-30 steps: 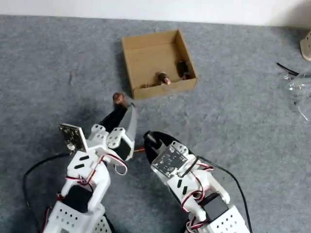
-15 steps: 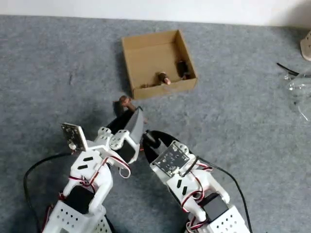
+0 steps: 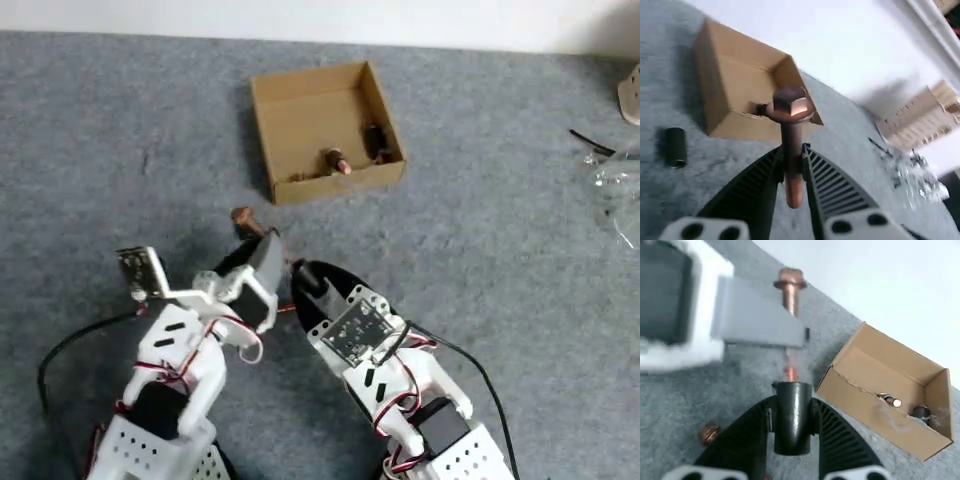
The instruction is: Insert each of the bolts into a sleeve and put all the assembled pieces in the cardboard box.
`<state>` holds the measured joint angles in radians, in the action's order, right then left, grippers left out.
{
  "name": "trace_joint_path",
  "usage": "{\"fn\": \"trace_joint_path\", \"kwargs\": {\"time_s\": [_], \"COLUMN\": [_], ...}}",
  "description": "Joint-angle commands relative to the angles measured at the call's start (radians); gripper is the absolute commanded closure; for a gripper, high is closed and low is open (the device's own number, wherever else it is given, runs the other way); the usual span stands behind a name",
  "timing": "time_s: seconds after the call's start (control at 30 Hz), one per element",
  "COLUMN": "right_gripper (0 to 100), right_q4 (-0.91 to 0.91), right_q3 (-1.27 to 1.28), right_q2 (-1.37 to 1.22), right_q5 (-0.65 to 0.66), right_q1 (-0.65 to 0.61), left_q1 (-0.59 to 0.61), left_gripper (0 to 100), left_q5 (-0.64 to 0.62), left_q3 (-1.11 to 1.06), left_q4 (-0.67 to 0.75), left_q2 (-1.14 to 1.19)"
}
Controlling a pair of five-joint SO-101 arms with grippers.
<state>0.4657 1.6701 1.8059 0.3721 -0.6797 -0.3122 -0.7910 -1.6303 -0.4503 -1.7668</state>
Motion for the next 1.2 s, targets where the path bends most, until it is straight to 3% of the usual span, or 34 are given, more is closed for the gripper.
{"fn": "trace_joint_path", "kwargs": {"time_s": [0.0,0.3,0.77,1.17], "right_gripper": [99.3,99.3,99.3,99.3], "right_q4": [-0.042,-0.039,-0.012,-0.028], "right_q3": [0.096,0.096,0.096,0.096], "right_q2": [0.005,0.004,0.004,0.005], "right_q5": [-0.012,-0.011,0.043,0.048], "right_q1": [-0.008,-0.008,-0.008,0.013], "left_q1": [0.056,0.051,-0.099,-0.107], "left_gripper": [99,99,99,99], "left_q5": [-0.046,-0.048,-0.057,-0.057], "left_q3": [0.122,0.189,0.166,0.156], "left_q4": [-0.064,-0.068,-0.124,-0.138], "left_q2": [-0.013,-0.013,-0.012,-0.005]}}
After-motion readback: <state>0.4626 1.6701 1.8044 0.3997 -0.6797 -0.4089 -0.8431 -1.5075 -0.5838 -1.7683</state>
